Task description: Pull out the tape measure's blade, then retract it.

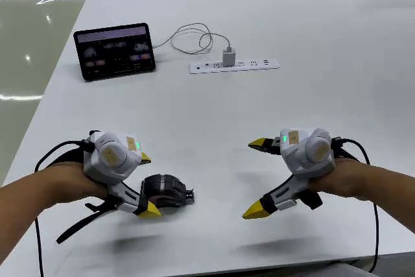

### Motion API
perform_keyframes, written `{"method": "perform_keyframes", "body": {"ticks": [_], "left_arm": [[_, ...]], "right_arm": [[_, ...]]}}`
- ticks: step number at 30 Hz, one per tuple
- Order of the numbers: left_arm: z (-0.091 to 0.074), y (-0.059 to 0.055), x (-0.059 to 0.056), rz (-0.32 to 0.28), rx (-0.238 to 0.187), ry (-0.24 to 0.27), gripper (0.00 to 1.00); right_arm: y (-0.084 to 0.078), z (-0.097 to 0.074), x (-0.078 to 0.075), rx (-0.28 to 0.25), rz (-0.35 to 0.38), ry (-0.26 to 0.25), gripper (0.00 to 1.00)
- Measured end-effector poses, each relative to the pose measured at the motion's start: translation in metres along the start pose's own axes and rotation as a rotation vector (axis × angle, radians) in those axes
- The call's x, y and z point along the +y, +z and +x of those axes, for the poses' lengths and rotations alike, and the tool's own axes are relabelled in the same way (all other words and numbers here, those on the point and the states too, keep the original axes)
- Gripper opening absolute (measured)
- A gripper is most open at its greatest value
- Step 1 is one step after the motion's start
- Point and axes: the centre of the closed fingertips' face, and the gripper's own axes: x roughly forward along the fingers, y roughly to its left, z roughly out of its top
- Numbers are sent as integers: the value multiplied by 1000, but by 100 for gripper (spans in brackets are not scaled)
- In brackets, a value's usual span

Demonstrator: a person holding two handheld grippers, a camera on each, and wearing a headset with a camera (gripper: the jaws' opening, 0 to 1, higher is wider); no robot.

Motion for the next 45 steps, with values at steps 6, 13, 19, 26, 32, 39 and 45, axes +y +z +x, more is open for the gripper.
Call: {"method": "perform_keyframes", "body": {"ticks": [6,13,19,26,32,39,45], "left_arm": [[7,2,-3,51,29,-20,54],[14,9,-8,71,34,-45,46],[17,12,-6,80,41,-55,33],[18,10,-12,166,77,-88,32],[18,9,-10,139,82,-69,32],[18,9,-10,119,79,-66,32],[19,8,-9,114,90,-64,33]], "right_arm": [[5,16,7,10,-20,36,91],[15,31,7,-2,-30,51,87],[21,45,8,0,-34,70,84],[27,56,11,3,-47,94,81],[25,68,16,18,-52,106,75],[15,85,23,53,-42,122,65],[9,96,26,75,-67,116,54]]}}
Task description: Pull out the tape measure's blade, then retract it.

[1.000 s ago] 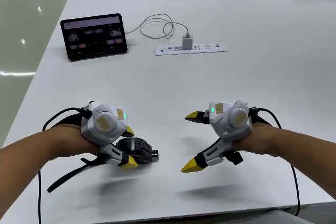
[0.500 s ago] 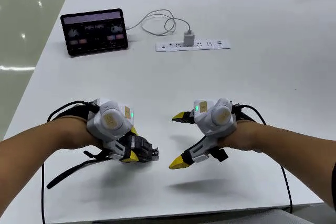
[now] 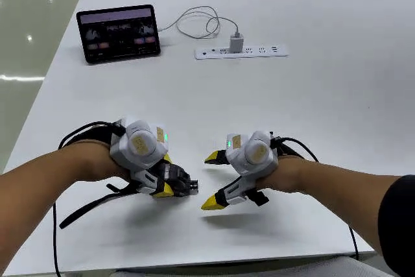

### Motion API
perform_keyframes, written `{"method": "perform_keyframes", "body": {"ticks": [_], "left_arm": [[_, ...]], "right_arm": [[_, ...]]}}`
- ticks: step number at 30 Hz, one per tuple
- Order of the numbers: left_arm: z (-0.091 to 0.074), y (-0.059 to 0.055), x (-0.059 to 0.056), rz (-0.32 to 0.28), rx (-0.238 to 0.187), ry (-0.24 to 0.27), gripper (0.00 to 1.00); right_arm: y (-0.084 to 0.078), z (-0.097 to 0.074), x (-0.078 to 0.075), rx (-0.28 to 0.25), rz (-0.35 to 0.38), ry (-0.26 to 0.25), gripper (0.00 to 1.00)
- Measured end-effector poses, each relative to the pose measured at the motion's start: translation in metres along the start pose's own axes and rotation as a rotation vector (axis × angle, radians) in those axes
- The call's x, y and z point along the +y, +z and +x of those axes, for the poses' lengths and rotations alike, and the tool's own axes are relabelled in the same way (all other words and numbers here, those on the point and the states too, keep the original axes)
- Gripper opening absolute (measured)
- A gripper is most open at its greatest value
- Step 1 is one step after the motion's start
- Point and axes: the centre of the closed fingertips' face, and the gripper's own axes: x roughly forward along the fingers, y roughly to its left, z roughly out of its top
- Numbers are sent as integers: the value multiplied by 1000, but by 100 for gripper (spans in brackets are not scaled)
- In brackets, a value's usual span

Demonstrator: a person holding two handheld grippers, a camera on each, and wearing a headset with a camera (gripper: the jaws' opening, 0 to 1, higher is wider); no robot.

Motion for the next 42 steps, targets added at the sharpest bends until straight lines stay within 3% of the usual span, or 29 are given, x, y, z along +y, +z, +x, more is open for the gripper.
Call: {"method": "perform_keyframes", "body": {"ticks": [12,19,32,42], "left_arm": [[1,-1,-1,11,45,-17,33],[1,-2,-1,12,37,-17,33],[1,-1,0,9,25,-16,33],[0,-1,-1,16,7,-5,32]], "right_arm": [[4,16,-2,-3,11,6,34],[1,20,-2,21,-18,13,20],[2,26,0,41,-53,16,12],[1,24,1,43,-38,46,9]]}}
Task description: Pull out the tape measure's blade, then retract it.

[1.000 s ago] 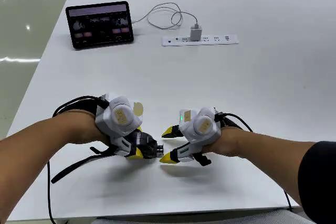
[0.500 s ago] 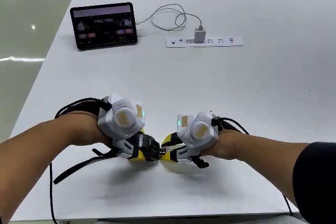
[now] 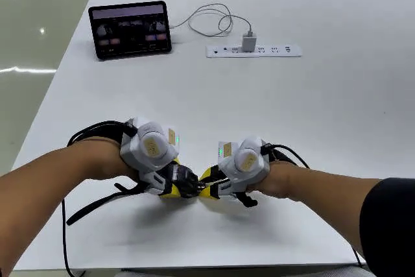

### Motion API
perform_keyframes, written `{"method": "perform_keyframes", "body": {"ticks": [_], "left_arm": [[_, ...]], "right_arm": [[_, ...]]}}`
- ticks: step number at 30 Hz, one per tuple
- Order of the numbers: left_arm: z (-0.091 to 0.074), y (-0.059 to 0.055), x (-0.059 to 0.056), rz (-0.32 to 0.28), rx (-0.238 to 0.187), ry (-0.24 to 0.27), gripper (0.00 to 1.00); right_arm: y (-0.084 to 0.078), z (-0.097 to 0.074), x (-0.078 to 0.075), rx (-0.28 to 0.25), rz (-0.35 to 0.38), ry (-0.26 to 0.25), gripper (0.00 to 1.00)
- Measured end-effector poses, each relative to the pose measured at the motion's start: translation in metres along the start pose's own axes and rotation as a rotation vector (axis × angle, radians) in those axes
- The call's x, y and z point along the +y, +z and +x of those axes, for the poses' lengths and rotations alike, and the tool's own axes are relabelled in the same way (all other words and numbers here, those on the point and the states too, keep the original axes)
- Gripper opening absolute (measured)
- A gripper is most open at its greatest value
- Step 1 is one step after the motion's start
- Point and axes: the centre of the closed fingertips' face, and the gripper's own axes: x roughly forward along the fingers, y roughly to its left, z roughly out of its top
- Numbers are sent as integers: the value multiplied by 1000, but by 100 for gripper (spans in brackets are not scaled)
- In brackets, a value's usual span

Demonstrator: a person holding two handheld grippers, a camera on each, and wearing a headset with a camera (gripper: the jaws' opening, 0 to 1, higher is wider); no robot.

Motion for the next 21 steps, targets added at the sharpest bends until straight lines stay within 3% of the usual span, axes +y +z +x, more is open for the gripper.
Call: {"method": "perform_keyframes", "body": {"ticks": [10,18,21], "left_arm": [[0,-1,1,-20,1,-4,32],[0,0,1,-21,1,-5,32],[0,0,1,-23,1,-6,33]], "right_arm": [[-9,-9,-2,14,24,5,9],[-7,-7,-1,23,13,-5,12],[-4,-4,-1,15,43,-10,13]]}}
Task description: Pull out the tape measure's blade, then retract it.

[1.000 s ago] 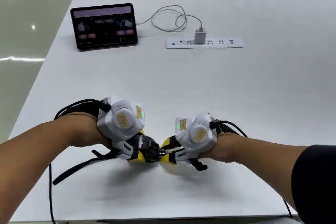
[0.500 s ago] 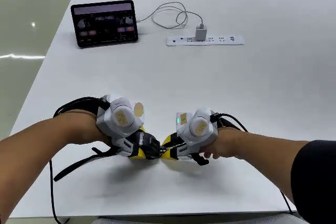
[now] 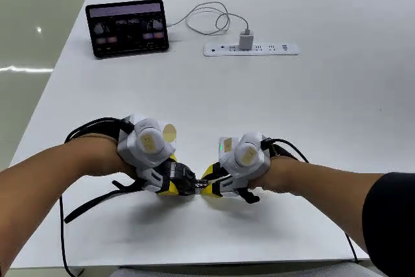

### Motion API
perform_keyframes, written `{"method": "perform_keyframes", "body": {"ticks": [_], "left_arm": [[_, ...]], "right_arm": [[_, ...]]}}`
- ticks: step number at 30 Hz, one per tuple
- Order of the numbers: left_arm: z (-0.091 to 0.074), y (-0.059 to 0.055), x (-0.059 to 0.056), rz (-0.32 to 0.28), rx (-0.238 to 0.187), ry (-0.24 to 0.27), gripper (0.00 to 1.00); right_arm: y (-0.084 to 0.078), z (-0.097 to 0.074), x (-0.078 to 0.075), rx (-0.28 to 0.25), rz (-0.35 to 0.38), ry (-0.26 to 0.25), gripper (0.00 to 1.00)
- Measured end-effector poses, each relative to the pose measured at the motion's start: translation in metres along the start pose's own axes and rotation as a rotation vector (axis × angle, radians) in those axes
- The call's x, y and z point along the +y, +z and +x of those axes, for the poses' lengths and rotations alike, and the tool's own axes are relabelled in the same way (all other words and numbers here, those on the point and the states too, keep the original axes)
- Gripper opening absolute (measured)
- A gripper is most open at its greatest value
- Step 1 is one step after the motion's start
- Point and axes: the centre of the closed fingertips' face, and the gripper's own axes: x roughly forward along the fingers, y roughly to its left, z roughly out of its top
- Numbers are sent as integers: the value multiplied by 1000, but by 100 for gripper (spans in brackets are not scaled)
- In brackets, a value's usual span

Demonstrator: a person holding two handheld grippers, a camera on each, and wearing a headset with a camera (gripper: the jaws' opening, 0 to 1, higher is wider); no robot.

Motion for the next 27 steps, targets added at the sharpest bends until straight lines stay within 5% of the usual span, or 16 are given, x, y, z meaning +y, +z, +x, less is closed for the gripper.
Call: {"method": "perform_keyframes", "body": {"ticks": [27], "left_arm": [[-2,0,1,-9,-11,4,32]], "right_arm": [[-3,-6,-4,-2,1,-2,11]]}}
